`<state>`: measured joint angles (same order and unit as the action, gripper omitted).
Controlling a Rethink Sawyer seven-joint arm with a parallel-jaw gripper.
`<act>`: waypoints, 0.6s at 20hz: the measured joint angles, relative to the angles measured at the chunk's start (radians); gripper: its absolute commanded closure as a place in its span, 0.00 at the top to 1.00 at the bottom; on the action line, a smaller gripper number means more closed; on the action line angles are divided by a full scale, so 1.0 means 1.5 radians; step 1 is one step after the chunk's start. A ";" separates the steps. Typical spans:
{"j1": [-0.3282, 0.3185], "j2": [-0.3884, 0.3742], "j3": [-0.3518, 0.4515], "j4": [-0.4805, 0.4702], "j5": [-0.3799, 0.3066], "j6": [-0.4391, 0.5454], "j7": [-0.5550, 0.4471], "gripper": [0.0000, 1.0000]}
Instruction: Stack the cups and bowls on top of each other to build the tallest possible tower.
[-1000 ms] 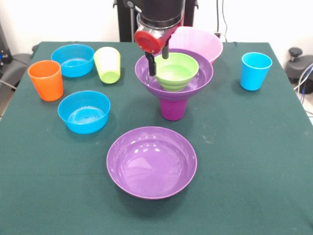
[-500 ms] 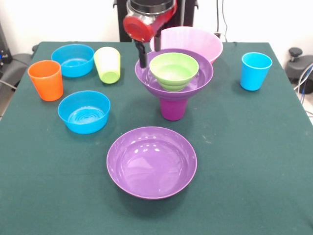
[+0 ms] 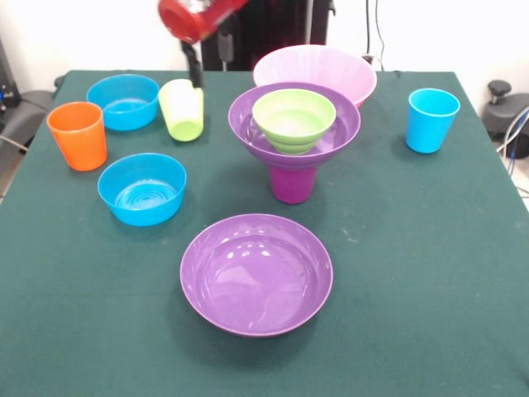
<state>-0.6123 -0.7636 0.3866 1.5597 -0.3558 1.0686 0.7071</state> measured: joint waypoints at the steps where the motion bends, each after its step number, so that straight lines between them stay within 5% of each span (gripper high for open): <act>1: -0.015 0.002 0.003 -0.006 -0.005 0.008 0.000 1.00; 12: -0.089 0.046 0.033 -0.052 -0.057 0.011 -0.001 1.00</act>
<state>-0.7463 -0.6953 0.4354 1.4821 -0.4416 1.0857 0.7053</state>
